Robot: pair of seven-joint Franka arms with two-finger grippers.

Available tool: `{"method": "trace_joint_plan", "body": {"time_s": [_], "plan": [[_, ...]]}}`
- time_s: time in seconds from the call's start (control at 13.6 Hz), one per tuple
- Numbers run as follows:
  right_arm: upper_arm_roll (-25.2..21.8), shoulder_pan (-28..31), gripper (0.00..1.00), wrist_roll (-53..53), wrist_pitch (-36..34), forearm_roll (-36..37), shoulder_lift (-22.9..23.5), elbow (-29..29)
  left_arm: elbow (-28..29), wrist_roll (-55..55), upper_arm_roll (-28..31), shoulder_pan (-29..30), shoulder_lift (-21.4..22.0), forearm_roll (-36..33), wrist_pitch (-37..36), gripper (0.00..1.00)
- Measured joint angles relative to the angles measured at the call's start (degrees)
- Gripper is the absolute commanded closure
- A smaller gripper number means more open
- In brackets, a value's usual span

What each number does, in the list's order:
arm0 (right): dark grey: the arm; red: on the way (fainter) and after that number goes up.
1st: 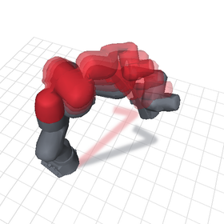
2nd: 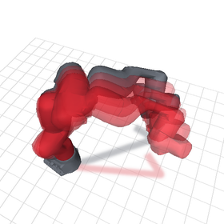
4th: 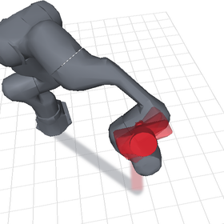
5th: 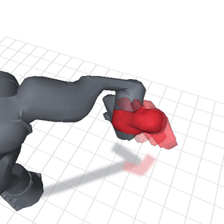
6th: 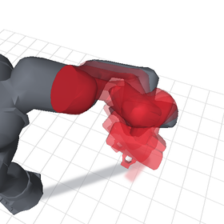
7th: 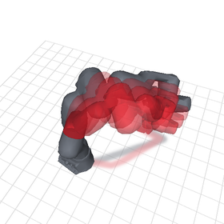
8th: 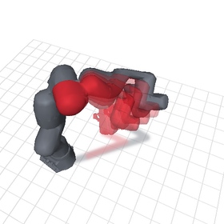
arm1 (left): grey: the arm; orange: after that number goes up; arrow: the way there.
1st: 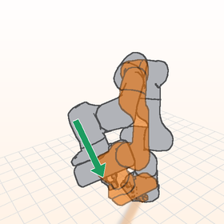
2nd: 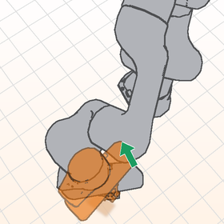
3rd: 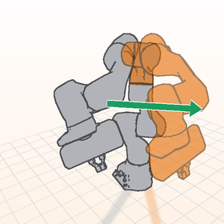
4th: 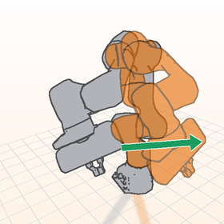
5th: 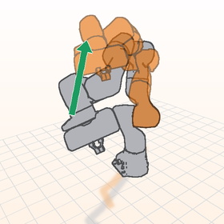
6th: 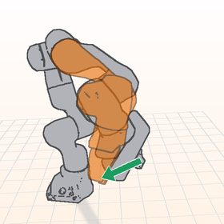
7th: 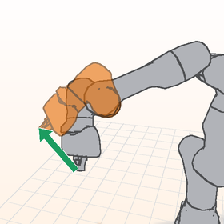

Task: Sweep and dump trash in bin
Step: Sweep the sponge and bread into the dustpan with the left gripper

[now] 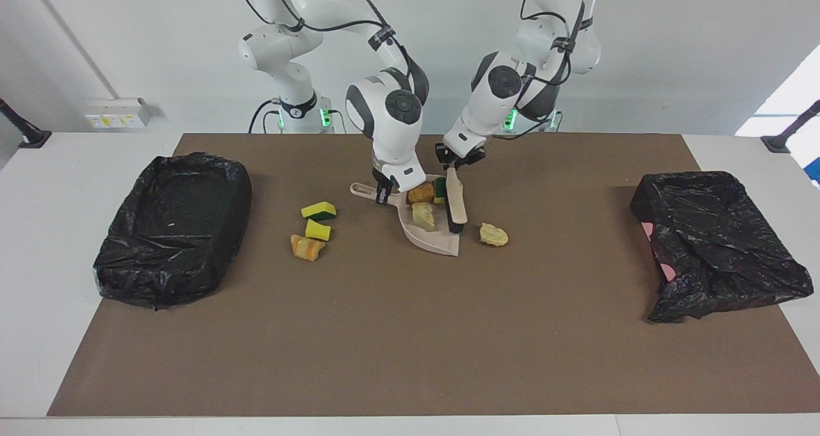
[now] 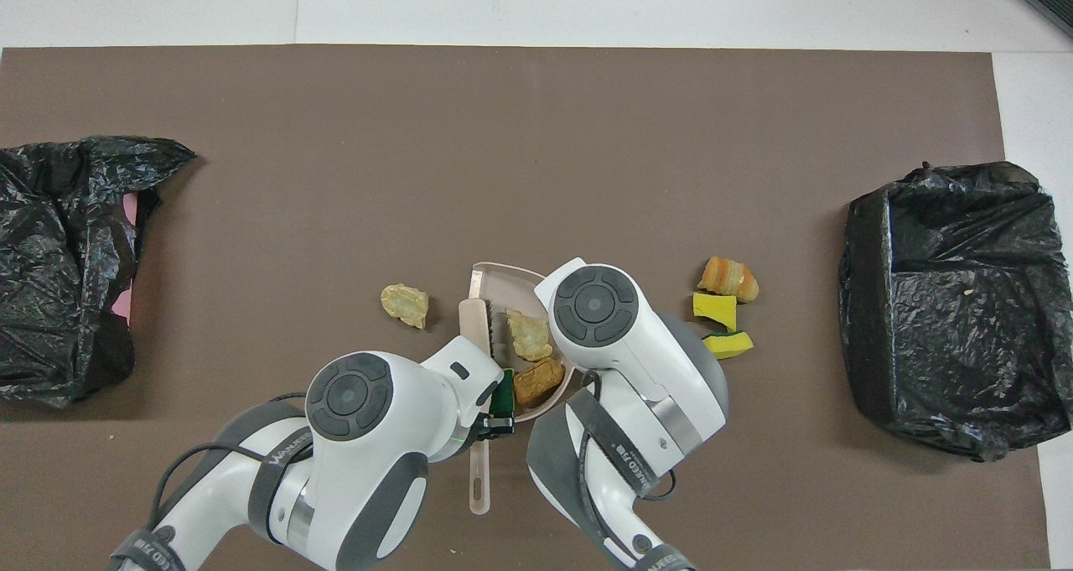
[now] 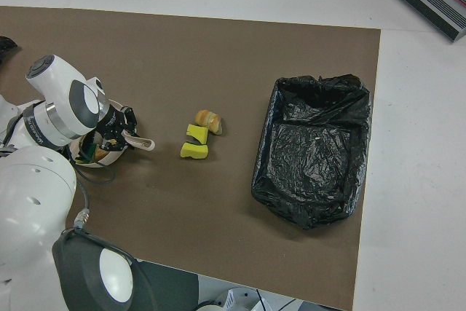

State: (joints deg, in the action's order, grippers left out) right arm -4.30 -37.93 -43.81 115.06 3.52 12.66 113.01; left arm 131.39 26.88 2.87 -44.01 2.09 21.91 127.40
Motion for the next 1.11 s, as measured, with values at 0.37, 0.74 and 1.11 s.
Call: {"method": "trace_joint_plan", "body": {"time_s": [0.37,0.74,1.11], "plan": [[0.0,0.0,1.00,0.0,0.0,0.0,0.0,0.0,-8.4,-0.2,1.7,3.1,-3.4,0.2,-4.2,1.00],[0.0,0.0,1.00,0.0,0.0,0.0,0.0,0.0,-9.2,-1.0,2.2,11.4,-3.4,-7.9,-9.7,1.00],[0.0,0.0,1.00,0.0,0.0,0.0,0.0,0.0,-8.1,-11.5,2.5,21.6,-3.5,-10.6,-11.4,1.00]]}}
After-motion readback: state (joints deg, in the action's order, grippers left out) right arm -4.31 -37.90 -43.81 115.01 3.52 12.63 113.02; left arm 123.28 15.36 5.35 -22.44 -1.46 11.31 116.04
